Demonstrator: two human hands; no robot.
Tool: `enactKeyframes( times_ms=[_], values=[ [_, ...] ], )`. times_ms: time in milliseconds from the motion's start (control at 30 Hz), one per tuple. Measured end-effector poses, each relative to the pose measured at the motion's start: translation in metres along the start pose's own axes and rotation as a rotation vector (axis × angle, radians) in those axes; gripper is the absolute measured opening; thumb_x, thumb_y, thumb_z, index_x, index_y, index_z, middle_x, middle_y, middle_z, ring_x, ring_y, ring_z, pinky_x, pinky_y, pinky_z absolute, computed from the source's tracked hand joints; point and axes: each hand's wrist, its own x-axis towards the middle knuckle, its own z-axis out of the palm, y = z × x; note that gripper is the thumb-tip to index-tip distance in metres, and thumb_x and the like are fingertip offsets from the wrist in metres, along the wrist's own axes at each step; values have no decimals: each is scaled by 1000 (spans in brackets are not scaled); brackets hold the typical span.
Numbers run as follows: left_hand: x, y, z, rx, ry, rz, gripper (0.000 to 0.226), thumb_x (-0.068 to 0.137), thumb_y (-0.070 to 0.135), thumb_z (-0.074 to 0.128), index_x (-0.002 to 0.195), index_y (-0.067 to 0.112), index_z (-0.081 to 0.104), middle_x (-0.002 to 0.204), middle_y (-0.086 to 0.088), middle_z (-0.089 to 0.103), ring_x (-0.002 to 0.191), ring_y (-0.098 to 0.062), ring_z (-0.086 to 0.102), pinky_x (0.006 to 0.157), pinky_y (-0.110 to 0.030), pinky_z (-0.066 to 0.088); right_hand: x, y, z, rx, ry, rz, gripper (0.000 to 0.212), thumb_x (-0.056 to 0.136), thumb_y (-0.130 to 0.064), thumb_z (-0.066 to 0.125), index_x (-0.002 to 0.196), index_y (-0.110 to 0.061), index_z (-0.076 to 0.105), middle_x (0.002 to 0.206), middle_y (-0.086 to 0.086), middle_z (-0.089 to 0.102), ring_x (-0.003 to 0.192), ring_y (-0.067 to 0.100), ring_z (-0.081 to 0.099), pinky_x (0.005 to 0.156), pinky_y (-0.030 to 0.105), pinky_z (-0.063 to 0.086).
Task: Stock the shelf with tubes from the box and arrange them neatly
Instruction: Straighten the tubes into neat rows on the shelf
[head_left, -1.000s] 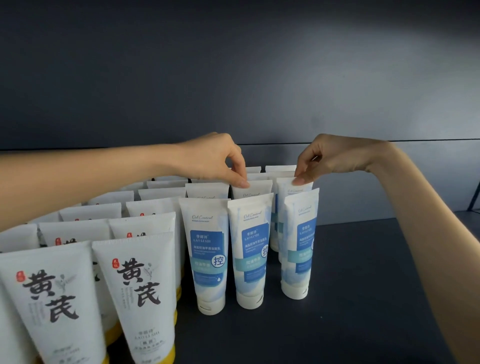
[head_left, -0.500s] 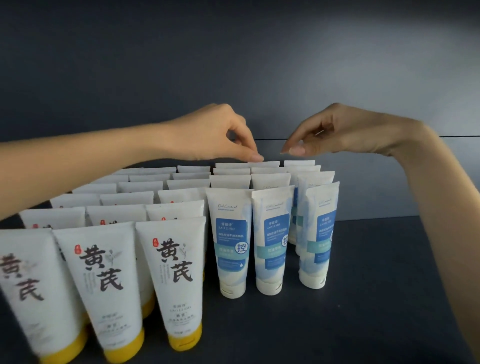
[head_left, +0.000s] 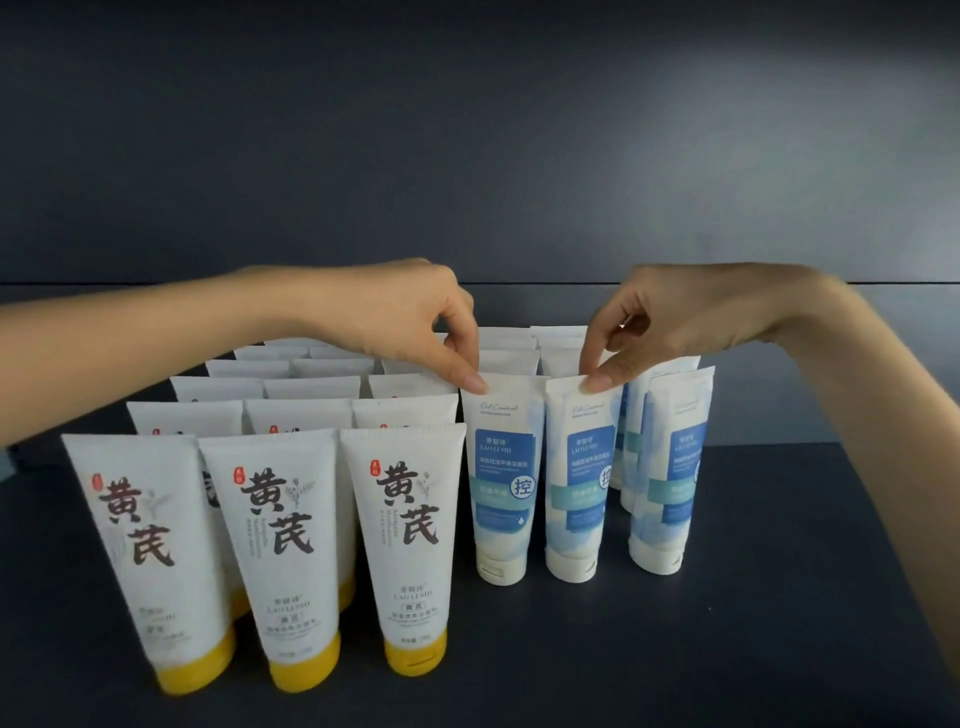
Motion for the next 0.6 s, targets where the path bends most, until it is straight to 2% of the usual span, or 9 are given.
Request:
enactKeyframes(
  times_ms=[100, 200, 300, 467, 600],
  values=[
    [0, -1, 2, -6, 37, 24, 11, 70, 45, 74, 68, 35, 73, 69, 13, 58, 62, 6, 48, 58, -6, 34, -3, 3, -2, 19, -12, 10, 30, 65, -60, 69, 79, -34, 75, 82, 14, 63, 65, 6, 46, 71, 24, 38],
    [0, -1, 4, -26, 58, 31, 9, 72, 38, 76, 69, 30, 74, 67, 20, 57, 63, 6, 49, 59, -6, 34, -5, 5, -3, 41, -36, 23, 34, 63, -61, 68, 79, -33, 75, 69, -6, 63, 61, -3, 49, 66, 9, 40],
    [-1, -1, 6, -34, 78, 26, 9, 73, 35, 76, 68, 29, 73, 68, 23, 56, 64, 6, 49, 61, -6, 35, -6, 10, -4, 26, -47, 58, 35, 61, -62, 69, 78, -31, 75, 69, -11, 65, 63, -5, 53, 70, 12, 40],
    [-1, -2, 9, -70, 113, 19, 12, 74, 31, 77, 65, 26, 71, 70, 11, 56, 60, 4, 48, 58, -8, 35, -9, 18, -6, 86, -39, 65, 26, 65, -51, 73, 73, -27, 75, 78, -6, 72, 73, 0, 61, 81, 20, 46],
    [0, -3, 11, -97, 136, 11, 12, 74, 30, 77, 64, 26, 71, 72, 8, 57, 59, 1, 48, 56, -9, 34, -8, 25, -5, 149, -2, 41, 16, 73, -36, 76, 68, -21, 74, 64, -9, 65, 63, -2, 55, 65, 8, 42]
  ],
)
